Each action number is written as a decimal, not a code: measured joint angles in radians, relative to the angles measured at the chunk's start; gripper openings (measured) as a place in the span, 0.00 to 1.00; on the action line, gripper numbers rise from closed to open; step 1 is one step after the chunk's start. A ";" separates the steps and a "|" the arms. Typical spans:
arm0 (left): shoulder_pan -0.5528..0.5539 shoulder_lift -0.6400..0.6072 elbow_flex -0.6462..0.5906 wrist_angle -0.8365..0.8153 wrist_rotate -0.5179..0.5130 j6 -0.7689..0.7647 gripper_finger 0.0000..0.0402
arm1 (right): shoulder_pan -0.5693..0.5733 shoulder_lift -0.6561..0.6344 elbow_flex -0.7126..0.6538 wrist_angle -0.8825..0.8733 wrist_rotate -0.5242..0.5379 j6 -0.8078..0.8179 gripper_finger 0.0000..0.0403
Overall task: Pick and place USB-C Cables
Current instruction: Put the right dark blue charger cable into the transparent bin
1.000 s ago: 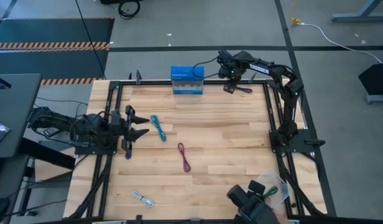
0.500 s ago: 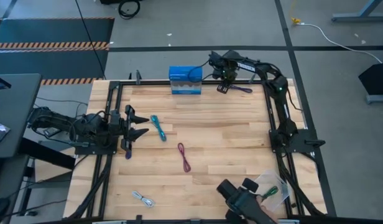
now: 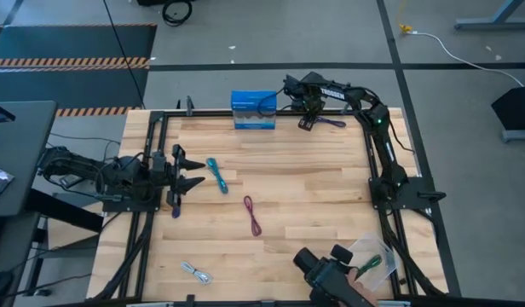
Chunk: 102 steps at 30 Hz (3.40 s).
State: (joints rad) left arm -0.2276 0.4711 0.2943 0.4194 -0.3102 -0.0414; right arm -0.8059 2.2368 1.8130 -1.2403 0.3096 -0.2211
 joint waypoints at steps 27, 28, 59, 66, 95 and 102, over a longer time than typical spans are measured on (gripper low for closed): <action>-0.002 0.000 0.000 -0.049 0.001 -0.026 0.50 | 0.030 0.001 -0.034 -0.013 0.112 0.243 0.40; -0.002 0.000 0.000 -0.051 0.001 -0.026 0.50 | 0.030 0.001 -0.035 -0.016 0.110 0.219 0.40; -0.001 0.000 0.000 -0.036 0.001 -0.015 0.50 | 0.009 -0.396 -0.546 0.294 0.131 -0.208 0.40; 0.002 0.000 0.000 -0.035 0.001 0.002 0.50 | 0.004 -0.405 -0.566 0.334 0.168 -0.347 0.40; 0.001 0.000 0.000 -0.035 0.001 0.002 0.50 | 0.018 -0.413 -0.628 0.419 -0.031 -0.232 0.34; 0.001 0.000 0.000 -0.035 0.001 0.002 0.50 | 0.039 -0.470 -0.617 0.456 -0.150 -0.185 0.34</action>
State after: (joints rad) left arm -0.2268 0.4712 0.2943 0.3840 -0.3096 -0.0395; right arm -0.7671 1.7668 1.1960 -0.7842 0.1595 -0.4062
